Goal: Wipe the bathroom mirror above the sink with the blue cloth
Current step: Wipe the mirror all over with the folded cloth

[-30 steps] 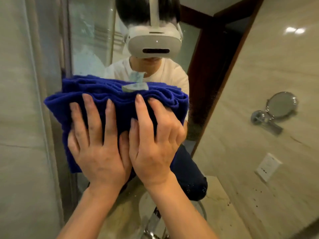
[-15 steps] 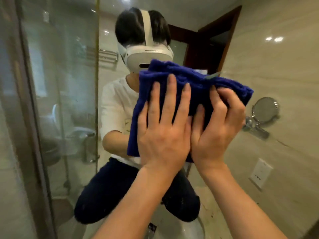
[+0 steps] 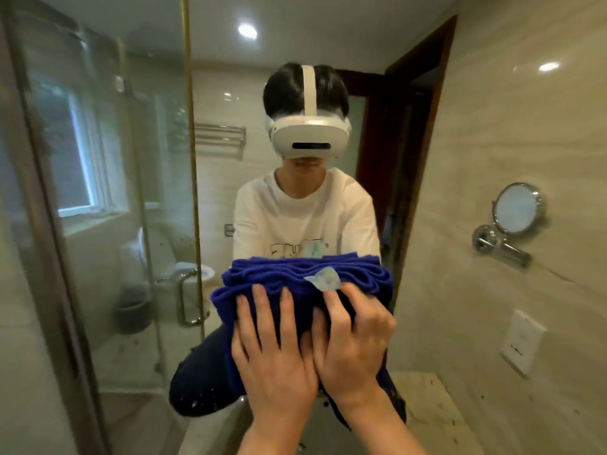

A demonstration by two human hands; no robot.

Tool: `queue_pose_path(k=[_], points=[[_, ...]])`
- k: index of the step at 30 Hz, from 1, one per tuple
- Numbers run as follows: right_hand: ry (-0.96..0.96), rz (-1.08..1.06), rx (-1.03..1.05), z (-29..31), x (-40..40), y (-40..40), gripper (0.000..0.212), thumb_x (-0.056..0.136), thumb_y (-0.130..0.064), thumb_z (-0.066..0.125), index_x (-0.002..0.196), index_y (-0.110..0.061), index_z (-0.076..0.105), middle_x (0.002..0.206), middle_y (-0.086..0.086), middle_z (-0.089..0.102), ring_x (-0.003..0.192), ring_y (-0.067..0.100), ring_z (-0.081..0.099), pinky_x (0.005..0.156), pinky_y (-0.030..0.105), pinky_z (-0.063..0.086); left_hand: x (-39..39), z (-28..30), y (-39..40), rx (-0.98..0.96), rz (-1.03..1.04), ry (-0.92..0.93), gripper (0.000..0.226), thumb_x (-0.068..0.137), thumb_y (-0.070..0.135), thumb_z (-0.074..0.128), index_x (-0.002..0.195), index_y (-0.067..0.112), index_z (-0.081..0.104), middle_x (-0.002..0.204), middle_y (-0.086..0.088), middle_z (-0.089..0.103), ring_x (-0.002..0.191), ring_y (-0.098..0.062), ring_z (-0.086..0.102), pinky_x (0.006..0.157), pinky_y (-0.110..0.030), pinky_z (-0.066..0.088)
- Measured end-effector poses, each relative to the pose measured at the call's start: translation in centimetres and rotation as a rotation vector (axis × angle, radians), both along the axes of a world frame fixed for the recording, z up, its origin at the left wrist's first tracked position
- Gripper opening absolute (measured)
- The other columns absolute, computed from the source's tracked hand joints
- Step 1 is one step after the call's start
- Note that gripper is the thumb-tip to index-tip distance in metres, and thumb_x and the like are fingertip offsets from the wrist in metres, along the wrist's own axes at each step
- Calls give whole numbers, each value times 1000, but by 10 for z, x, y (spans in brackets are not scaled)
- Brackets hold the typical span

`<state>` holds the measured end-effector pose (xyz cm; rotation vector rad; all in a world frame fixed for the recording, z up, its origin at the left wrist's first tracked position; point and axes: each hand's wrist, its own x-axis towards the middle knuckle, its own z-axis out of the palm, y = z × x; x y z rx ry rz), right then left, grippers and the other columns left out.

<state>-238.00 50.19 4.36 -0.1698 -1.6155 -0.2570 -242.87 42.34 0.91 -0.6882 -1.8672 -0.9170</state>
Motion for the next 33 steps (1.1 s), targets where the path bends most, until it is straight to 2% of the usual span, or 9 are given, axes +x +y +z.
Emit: queue_pose_path(k=[4, 7, 10, 15, 19, 22, 27, 30, 33], points=[[92, 41, -47, 58, 3, 0, 28, 97, -25, 51, 123, -14, 51, 125, 6, 48, 107, 25, 50, 89, 38, 39, -2, 61, -3, -46, -21, 119, 63, 99, 36, 36, 155, 16, 18, 165, -10, 5, 151, -31, 10, 110, -49, 27], [219, 36, -96, 140, 9, 14, 29, 95, -22, 57, 121, -10, 62, 122, 10, 59, 108, 24, 50, 86, 39, 41, 7, 146, 14, 24, -35, 145, 56, 103, 36, 30, 155, 15, 24, 162, -16, 16, 150, -33, 16, 115, -47, 24], [230, 29, -91, 168, 21, 28, 30, 95, -22, 57, 120, -8, 65, 120, 12, 63, 109, 24, 52, 86, 39, 44, 21, 174, 37, 73, 16, 162, 54, 104, 36, 25, 155, 16, 24, 162, -15, 19, 150, -32, 16, 117, -46, 23], [257, 7, -112, 96, 44, 59, 29, 98, -23, 54, 123, -10, 61, 124, 9, 56, 108, 26, 54, 90, 39, 43, 42, 107, 64, 1, 5, 217, 56, 105, 37, 29, 156, 20, 15, 163, -11, 11, 150, -31, 15, 114, -47, 24], [145, -76, -120, 5, 74, 90, 24, 100, -26, 46, 119, -11, 50, 124, 8, 46, 103, 27, 49, 86, 40, 39, 72, 15, 88, -91, -57, 154, 64, 100, 37, 31, 157, 23, 7, 165, -5, -4, 151, -29, 8, 101, -50, 31], [54, -101, -87, -17, 85, 101, 25, 101, -27, 42, 120, -11, 47, 123, 8, 44, 103, 27, 47, 86, 39, 38, 84, 0, 91, -116, -87, 82, 76, 91, 37, 40, 157, 23, 4, 165, -5, -6, 150, -31, 7, 97, -49, 30], [232, -81, -155, 65, 94, 116, 25, 101, -26, 47, 122, -12, 48, 127, 7, 42, 110, 26, 47, 93, 36, 38, 78, 94, 93, -204, -107, 336, 63, 98, 41, 43, 155, 22, 24, 163, -9, 12, 150, -27, 15, 109, -42, 25], [316, -93, -141, 142, 108, 140, 30, 99, -24, 51, 125, -13, 59, 128, 9, 53, 112, 26, 52, 94, 35, 39, 94, 169, 124, -84, -90, 335, 55, 101, 42, 37, 153, 22, 32, 160, -12, 24, 149, -28, 22, 112, -42, 25], [380, -122, -179, 160, 121, 155, 32, 97, -22, 53, 126, -11, 63, 126, 13, 58, 115, 28, 54, 97, 34, 39, 109, 185, 150, -67, -65, 357, 55, 103, 41, 31, 154, 22, 29, 161, -12, 22, 150, -28, 18, 116, -45, 24]])
